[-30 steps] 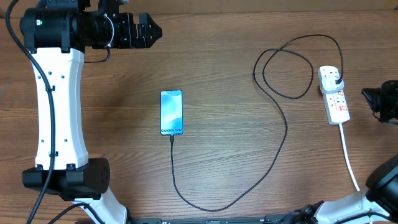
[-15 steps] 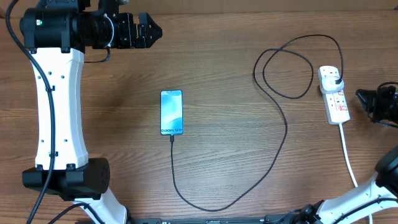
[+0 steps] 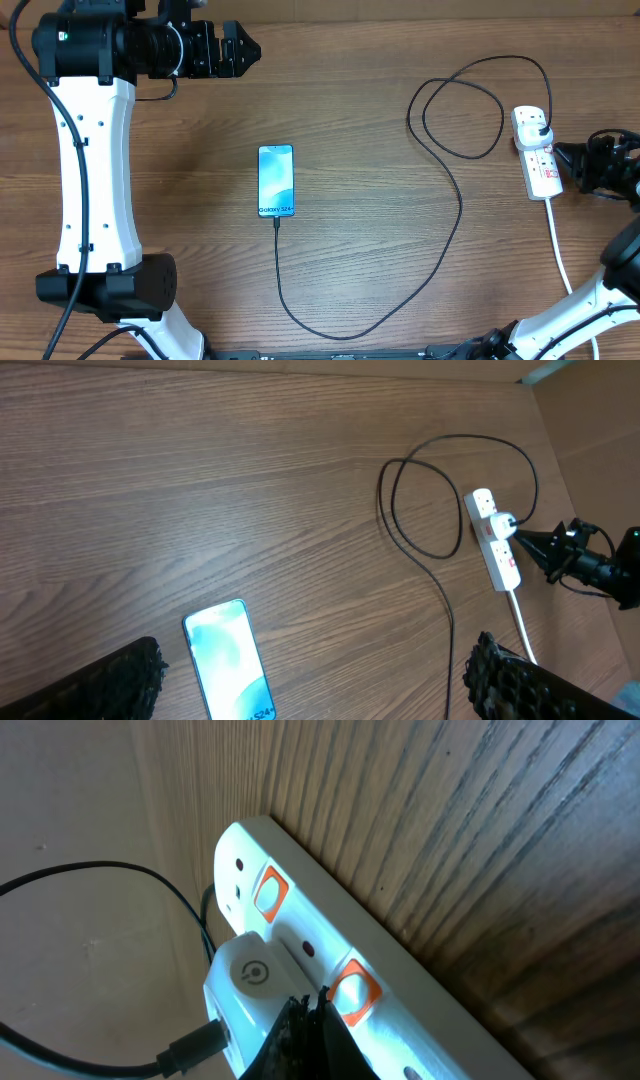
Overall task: Plug charger to phone and switch on socket
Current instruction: 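Position the right gripper over the power strip switch beside the charger, then press the orange switch down with the right gripper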
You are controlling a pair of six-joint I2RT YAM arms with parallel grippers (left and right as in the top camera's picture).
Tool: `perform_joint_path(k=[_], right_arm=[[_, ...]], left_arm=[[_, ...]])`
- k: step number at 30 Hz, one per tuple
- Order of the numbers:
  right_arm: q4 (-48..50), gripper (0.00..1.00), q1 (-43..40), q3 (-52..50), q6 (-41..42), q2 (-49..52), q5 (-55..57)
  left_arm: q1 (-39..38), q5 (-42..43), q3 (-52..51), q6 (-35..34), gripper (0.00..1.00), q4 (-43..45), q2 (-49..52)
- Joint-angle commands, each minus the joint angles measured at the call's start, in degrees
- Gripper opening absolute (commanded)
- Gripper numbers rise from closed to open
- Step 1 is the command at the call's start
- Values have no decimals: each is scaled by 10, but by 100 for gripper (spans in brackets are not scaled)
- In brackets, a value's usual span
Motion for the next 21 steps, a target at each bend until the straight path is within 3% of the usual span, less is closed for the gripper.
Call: perform_joint_path(k=[1,21], right_arm=[[8,4,3,14,-7,2,7],[-3,4,42,14,-37,3,61]], left_arm=[[1,5,7,-2,100,1,2],[1,5,7,-2,100,1,2]])
